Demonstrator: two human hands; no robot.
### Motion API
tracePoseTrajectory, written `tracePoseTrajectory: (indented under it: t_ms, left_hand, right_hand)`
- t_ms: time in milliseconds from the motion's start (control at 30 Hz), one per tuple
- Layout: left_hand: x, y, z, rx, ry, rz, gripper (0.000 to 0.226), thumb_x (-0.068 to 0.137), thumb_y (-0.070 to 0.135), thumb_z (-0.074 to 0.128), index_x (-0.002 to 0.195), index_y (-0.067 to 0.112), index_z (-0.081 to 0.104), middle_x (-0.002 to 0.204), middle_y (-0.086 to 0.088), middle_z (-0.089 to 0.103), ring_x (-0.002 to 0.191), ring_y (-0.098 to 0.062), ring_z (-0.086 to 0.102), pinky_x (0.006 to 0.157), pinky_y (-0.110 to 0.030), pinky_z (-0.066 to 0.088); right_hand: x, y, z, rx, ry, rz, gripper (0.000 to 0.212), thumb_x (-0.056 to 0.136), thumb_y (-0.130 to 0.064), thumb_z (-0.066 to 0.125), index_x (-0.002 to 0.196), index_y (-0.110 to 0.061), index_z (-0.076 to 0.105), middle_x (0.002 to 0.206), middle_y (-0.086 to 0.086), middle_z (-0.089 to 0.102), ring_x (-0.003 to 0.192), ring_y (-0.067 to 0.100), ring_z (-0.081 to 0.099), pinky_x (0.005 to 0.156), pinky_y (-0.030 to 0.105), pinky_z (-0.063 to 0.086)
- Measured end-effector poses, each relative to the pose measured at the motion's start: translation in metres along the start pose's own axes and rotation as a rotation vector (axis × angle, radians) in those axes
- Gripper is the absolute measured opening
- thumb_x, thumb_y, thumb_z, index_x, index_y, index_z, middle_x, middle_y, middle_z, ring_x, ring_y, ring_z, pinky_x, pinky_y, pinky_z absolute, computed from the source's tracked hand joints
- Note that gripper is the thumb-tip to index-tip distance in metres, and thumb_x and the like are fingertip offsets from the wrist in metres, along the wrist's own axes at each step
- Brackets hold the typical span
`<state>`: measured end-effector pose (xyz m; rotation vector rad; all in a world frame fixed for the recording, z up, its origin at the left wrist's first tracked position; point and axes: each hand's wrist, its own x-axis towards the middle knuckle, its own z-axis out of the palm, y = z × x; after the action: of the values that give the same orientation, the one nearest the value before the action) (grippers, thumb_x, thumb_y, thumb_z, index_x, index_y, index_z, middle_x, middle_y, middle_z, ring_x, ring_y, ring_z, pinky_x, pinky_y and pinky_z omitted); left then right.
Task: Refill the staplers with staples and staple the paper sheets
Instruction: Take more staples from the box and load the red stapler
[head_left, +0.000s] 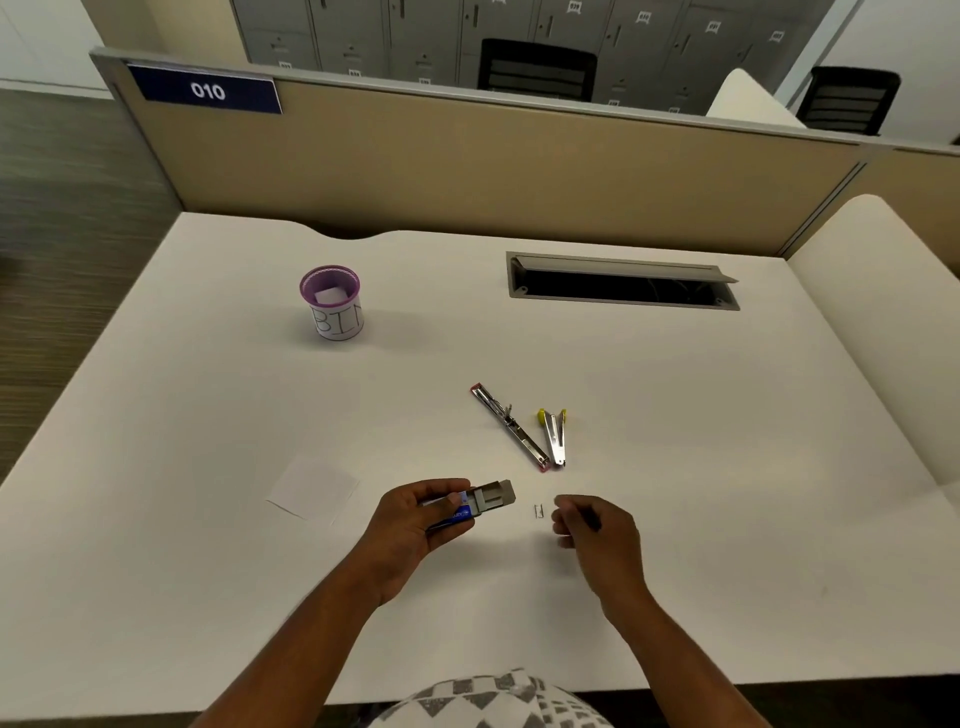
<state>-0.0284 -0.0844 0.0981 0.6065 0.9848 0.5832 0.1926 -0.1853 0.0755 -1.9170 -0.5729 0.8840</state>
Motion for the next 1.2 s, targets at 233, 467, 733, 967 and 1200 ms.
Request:
tracePoseTrajectory:
  t_ms: [233,467,733,967,1200]
  left_hand:
    - [-0.001,-0.004,0.010,0.080,-0.018,0.009,0.019,0.090,0.003,0.068,0.108,0.004,0.075,0.112,-0.018,0.072,0.098,-0.030,0.075,0.077,-0.031,0.061]
    - [-0.004,-0.004,0.015,0.131,-0.036,0.033,0.020,0.090,0.004,0.068,0.109,0.005,0.075,0.114,-0.018,0.071,0.101,-0.031,0.074,0.080,-0.032,0.062]
    - [-0.009,-0.011,0.022,0.150,-0.058,0.045,0.024,0.099,0.002,0.055,0.119,0.006,0.068,0.124,-0.016,0.066,0.112,-0.031,0.068,0.096,-0.041,0.058]
    - [-0.015,-0.014,0.024,0.172,-0.067,0.042,0.024,0.102,0.005,0.050,0.118,0.014,0.065,0.125,-0.011,0.065,0.114,-0.026,0.065,0.089,-0.028,0.059]
    - [-0.013,-0.014,0.015,0.206,-0.038,0.020,0.027,0.101,0.003,0.050,0.122,0.015,0.062,0.131,-0.012,0.058,0.121,-0.031,0.058,0.098,-0.035,0.052]
  right_hand:
    - [-0.023,-0.041,0.022,0.305,-0.316,0.027,0.014,0.094,-0.016,0.071,0.104,-0.010,0.078,0.094,0.011,0.080,0.087,0.027,0.078,0.075,0.028,0.062]
    - [-0.025,-0.040,0.029,0.254,-0.234,0.019,0.009,0.086,-0.010,0.080,0.095,-0.011,0.078,0.084,0.010,0.080,0.080,0.026,0.078,0.069,0.028,0.062]
    - [-0.032,-0.034,0.040,0.049,-0.164,-0.097,0.008,0.083,-0.021,0.083,0.084,-0.028,0.079,0.076,-0.005,0.079,0.070,0.015,0.074,0.067,0.022,0.059]
    - [-0.045,-0.029,0.051,-0.003,-0.164,-0.125,0.005,0.087,-0.029,0.079,0.091,-0.032,0.078,0.084,-0.015,0.078,0.079,0.007,0.073,0.078,0.025,0.060]
    - [-0.048,-0.027,0.050,0.021,-0.291,-0.076,0.011,0.093,-0.023,0.074,0.099,-0.031,0.078,0.095,-0.011,0.079,0.087,0.011,0.075,0.078,0.030,0.064]
